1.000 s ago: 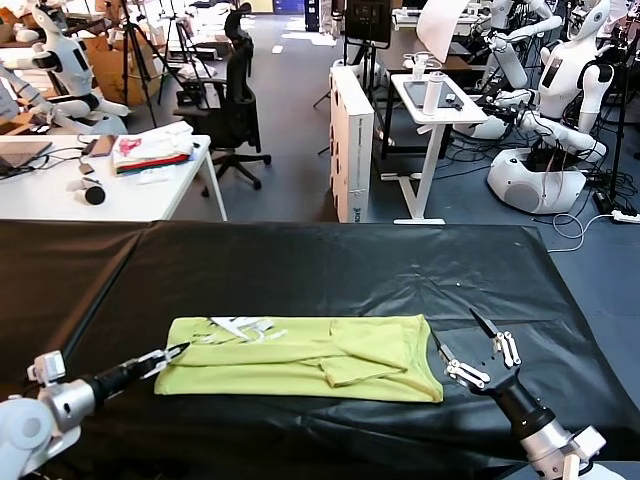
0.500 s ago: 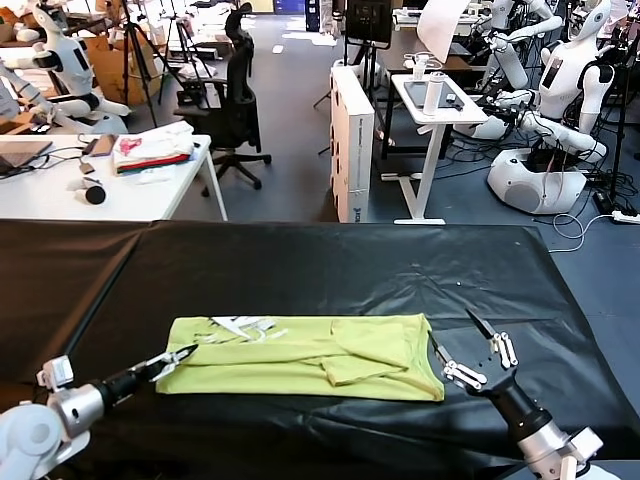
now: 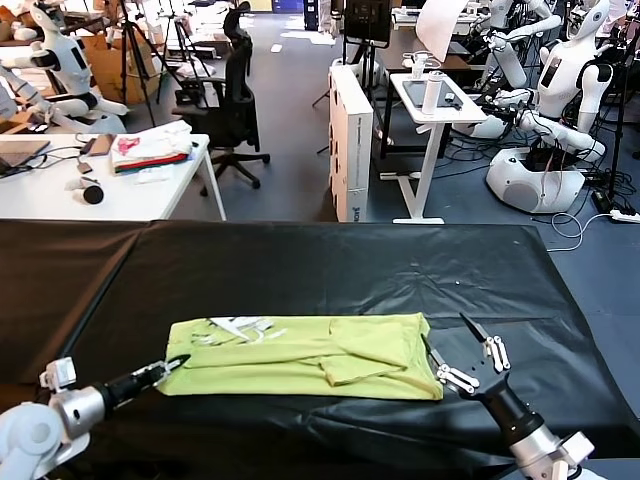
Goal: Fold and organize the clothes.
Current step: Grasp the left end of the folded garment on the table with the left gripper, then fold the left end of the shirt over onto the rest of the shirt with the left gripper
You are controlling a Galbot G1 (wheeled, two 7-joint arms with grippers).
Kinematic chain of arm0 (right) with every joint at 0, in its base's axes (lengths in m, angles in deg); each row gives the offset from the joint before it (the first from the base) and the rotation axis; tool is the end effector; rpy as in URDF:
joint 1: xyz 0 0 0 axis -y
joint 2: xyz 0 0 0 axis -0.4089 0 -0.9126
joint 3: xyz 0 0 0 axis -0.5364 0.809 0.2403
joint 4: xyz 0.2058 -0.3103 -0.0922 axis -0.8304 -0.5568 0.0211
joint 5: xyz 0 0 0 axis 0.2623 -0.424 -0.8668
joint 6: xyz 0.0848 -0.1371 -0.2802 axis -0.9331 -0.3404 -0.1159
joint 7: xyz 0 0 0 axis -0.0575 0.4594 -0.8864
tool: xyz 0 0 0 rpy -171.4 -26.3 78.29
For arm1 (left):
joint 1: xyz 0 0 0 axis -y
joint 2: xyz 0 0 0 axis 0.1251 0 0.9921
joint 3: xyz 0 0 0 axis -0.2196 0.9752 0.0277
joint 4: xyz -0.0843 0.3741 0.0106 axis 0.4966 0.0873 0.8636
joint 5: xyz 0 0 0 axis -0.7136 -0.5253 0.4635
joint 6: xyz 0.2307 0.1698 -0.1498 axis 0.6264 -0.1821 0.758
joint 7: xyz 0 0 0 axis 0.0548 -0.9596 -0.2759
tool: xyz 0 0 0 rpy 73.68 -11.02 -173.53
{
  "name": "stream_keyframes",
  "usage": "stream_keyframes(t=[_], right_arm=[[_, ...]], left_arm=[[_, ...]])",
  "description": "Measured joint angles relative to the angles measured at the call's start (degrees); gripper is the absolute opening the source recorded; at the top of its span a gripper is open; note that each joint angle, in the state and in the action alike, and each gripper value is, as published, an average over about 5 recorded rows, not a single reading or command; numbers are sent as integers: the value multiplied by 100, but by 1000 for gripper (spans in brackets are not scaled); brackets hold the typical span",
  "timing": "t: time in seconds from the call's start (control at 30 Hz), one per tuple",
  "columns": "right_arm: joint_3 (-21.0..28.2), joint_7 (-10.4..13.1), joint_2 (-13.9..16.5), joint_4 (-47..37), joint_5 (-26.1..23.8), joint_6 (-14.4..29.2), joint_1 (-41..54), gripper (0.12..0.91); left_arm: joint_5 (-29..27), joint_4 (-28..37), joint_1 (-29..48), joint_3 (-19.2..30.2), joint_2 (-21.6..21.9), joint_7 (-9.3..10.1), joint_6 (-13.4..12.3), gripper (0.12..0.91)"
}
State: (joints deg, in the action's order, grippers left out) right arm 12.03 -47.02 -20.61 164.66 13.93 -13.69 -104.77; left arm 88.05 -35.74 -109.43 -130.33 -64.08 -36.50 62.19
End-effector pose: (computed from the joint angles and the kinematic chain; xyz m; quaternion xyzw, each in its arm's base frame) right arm 0.1107 -0.1538 -0.3123 -0.2268 0.9707 -0.0098 0.0781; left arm 0.1880 0.2566 -0.2888 -0.1348 -0.8859 0.2693 0.3528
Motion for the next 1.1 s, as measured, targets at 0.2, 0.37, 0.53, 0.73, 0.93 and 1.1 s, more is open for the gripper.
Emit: stream_keyframes(t=[0.2,0.37,0.53,0.73,0.93,1.1], right_arm=[[103,135,-91,-88,-82,-1,110,907],[204,195,-140,-151,-108,-18,214,907],[265,230,-194,-161,-159,-67,257,907],[192,286,-269,-90,-183,-137,186,907],[5,294,-369,-99,-211,-120,43,907],[-136,266,-476,-170,-346,-38,-68,907]], left_arm=[[-664,-126,-9,-247,-33,27,-7,175],[-1653,-146,-108,-569,120,59,-122,175],[-2212,-316,-227,-862,192,219,-535,175],[-1565,-873,-171,-858,-39,690,-222,175],[-737,-1503,29,-354,-576,1033,-27,175],[-832,-1736,180,360,-1063,1085,-27,175]])
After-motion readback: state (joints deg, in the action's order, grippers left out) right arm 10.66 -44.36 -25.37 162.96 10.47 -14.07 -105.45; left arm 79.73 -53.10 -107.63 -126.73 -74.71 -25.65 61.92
